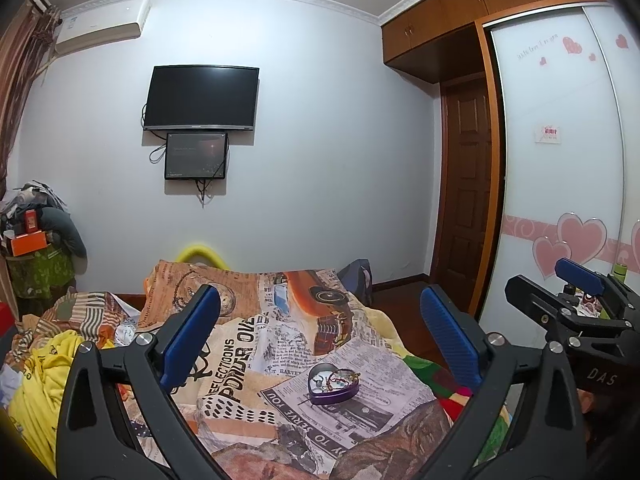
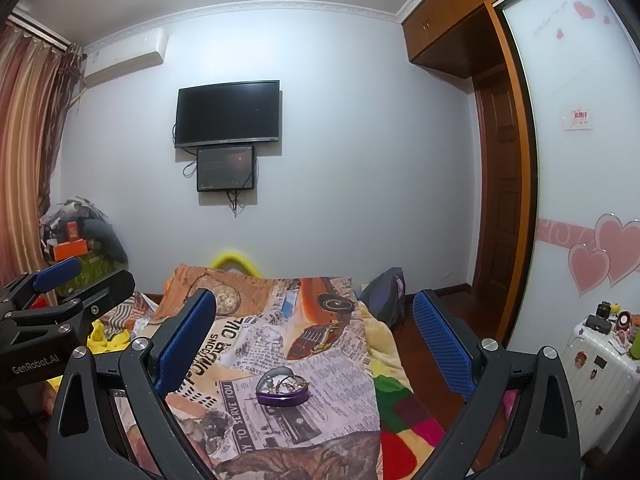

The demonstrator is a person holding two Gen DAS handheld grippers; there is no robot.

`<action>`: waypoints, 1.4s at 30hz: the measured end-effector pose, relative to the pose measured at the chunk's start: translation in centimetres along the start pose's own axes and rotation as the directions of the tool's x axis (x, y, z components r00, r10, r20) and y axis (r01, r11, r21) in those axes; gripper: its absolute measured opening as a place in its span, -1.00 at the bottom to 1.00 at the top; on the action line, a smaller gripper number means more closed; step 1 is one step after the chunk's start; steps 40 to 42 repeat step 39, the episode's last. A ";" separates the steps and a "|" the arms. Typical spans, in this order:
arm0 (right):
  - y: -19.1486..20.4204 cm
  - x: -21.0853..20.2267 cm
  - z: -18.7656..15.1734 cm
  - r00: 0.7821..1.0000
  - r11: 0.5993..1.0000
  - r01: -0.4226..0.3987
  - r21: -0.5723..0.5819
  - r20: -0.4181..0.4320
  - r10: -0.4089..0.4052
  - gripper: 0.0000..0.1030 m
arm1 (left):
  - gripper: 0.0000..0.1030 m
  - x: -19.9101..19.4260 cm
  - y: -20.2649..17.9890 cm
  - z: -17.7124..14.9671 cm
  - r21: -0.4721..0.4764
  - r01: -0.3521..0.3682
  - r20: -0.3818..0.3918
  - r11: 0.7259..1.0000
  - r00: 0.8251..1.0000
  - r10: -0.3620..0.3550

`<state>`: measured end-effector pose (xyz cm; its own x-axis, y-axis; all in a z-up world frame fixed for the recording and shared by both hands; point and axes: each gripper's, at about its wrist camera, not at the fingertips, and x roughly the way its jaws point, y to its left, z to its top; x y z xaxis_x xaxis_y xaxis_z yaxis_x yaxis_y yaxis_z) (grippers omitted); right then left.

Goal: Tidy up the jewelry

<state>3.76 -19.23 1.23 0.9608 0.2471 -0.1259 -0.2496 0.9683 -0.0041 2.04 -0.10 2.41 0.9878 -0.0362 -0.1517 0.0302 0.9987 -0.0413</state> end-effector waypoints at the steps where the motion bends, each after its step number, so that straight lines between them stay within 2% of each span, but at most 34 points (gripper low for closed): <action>1: 0.0 0.0 0.0 1.000 1.000 0.000 0.000 -0.001 0.000 0.91 | 0.96 0.0 0.0 0.0 0.001 -0.001 0.000 1.000 1.000 0.001; 42: -0.5 1.6 -0.6 0.999 1.000 0.006 0.017 -0.047 -0.005 0.90 | 0.96 1.6 0.0 -0.6 0.018 0.020 -0.042 1.000 0.999 -0.019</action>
